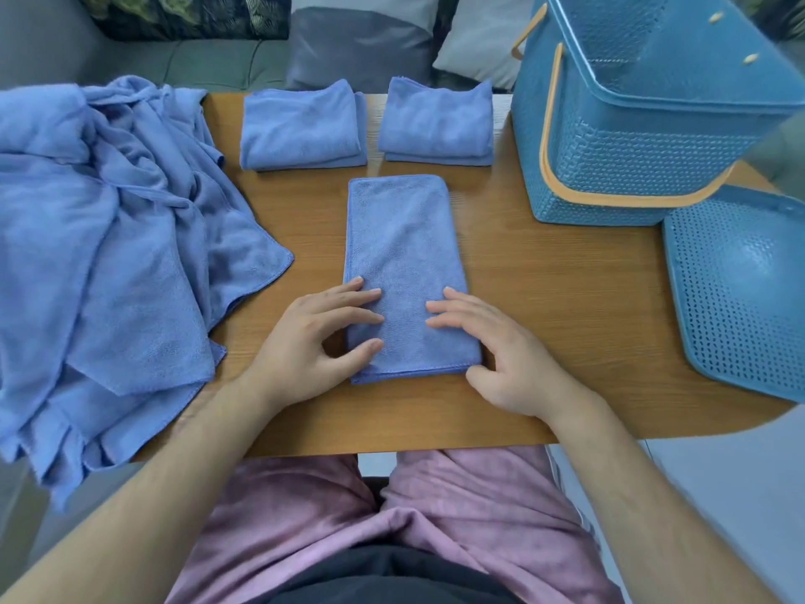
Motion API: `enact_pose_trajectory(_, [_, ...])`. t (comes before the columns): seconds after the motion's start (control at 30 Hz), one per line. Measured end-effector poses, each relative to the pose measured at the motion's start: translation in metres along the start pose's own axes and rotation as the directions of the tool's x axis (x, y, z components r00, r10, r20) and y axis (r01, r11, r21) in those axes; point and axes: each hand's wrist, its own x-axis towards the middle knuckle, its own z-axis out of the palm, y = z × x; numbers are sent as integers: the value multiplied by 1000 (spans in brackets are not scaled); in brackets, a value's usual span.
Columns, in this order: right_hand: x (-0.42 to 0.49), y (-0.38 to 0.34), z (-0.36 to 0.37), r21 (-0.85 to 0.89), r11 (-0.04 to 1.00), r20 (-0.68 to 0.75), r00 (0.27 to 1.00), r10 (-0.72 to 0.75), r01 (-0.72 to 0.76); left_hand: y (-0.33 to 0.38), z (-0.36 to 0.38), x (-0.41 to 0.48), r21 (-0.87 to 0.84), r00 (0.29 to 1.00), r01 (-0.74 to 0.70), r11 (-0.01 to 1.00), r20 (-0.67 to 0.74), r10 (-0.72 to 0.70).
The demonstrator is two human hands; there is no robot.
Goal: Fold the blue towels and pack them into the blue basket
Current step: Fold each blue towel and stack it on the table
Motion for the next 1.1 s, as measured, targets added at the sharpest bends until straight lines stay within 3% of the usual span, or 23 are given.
enact_pose_trajectory(0.1, [-7,2,1,102,995,-53,998,19,-14,6,-3,-3,29,999,36,999,28,-37])
enact_pose_trajectory(0.33, [-6,11,8,92,995,-166,986,-11,26,11,-6,-5,54,997,35,998,71,-39])
enact_pose_trajectory(0.47, [-4,6,8,102,990,-215,969,122,-102,14,-10,-3,42,996,21,999,91,-24])
enact_pose_trajectory(0.67, [8,-12,8,304,921,-290,897,333,-244,17,-9,-4,-4,997,70,998,44,-70])
enact_pose_trajectory(0.8, [10,-17,6,386,883,-260,887,382,-267,17,-8,-4,-178,985,149,973,-62,-162])
enact_pose_trajectory(0.93, [2,-28,-1,448,866,-207,916,344,-224,35,-10,-10,-402,942,255,879,-103,-320])
enact_pose_trajectory(1.1, [23,-36,-11,427,879,-312,878,364,-213,51,-21,12,-525,877,330,785,-137,-461])
